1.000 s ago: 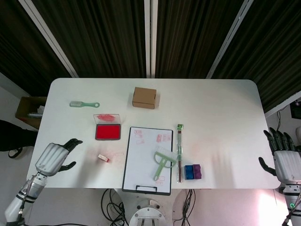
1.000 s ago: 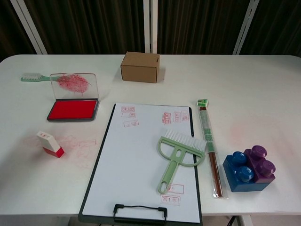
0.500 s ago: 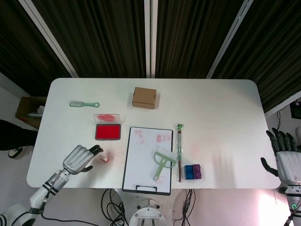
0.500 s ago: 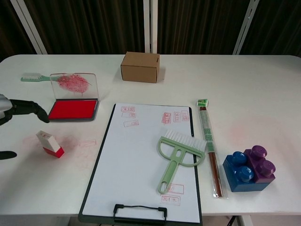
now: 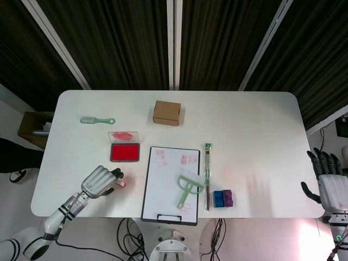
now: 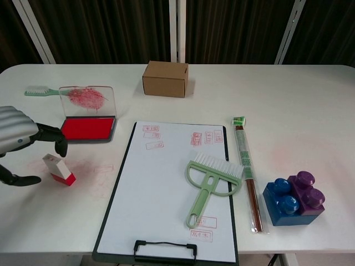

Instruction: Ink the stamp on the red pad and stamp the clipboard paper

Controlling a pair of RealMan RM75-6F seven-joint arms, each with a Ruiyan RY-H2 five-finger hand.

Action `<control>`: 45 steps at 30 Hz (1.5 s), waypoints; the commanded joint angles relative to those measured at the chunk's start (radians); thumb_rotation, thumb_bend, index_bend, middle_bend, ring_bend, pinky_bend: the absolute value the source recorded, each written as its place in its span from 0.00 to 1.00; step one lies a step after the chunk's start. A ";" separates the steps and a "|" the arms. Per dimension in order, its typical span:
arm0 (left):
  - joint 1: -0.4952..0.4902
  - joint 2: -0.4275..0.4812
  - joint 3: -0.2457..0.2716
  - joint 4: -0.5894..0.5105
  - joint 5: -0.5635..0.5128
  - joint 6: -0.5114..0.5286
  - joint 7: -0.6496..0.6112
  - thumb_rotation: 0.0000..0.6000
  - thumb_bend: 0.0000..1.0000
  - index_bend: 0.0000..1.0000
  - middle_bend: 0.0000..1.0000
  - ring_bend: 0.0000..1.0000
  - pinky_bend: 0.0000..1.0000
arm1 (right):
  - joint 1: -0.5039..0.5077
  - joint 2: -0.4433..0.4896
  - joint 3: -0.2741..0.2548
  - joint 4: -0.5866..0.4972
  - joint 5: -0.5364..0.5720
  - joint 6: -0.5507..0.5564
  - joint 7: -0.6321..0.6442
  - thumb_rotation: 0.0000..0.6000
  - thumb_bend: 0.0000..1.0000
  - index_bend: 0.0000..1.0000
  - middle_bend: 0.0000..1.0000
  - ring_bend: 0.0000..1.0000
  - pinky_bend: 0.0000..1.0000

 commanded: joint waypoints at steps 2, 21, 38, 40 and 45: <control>-0.008 -0.008 0.003 0.007 -0.010 -0.007 -0.010 1.00 0.23 0.43 0.43 0.93 0.94 | 0.001 -0.001 0.000 0.001 0.001 -0.003 -0.002 1.00 0.23 0.00 0.00 0.00 0.00; -0.030 -0.033 0.017 0.027 -0.038 -0.007 -0.046 1.00 0.29 0.49 0.49 0.93 0.94 | 0.008 -0.009 0.006 0.016 0.030 -0.029 -0.004 1.00 0.23 0.00 0.00 0.00 0.00; -0.044 -0.040 0.021 0.030 -0.069 -0.017 -0.105 1.00 0.38 0.58 0.58 0.95 0.96 | 0.017 -0.012 0.009 0.011 0.049 -0.052 -0.021 1.00 0.23 0.00 0.00 0.00 0.00; -0.047 -0.042 0.018 0.033 -0.074 -0.016 -0.119 1.00 0.38 0.59 0.59 0.96 0.97 | 0.017 -0.011 0.009 0.011 0.048 -0.051 -0.021 1.00 0.23 0.00 0.00 0.00 0.00; -0.051 -0.043 0.016 0.041 -0.078 -0.013 -0.135 1.00 0.40 0.61 0.60 0.98 0.99 | 0.015 -0.010 0.008 0.010 0.043 -0.045 -0.020 1.00 0.24 0.00 0.00 0.00 0.00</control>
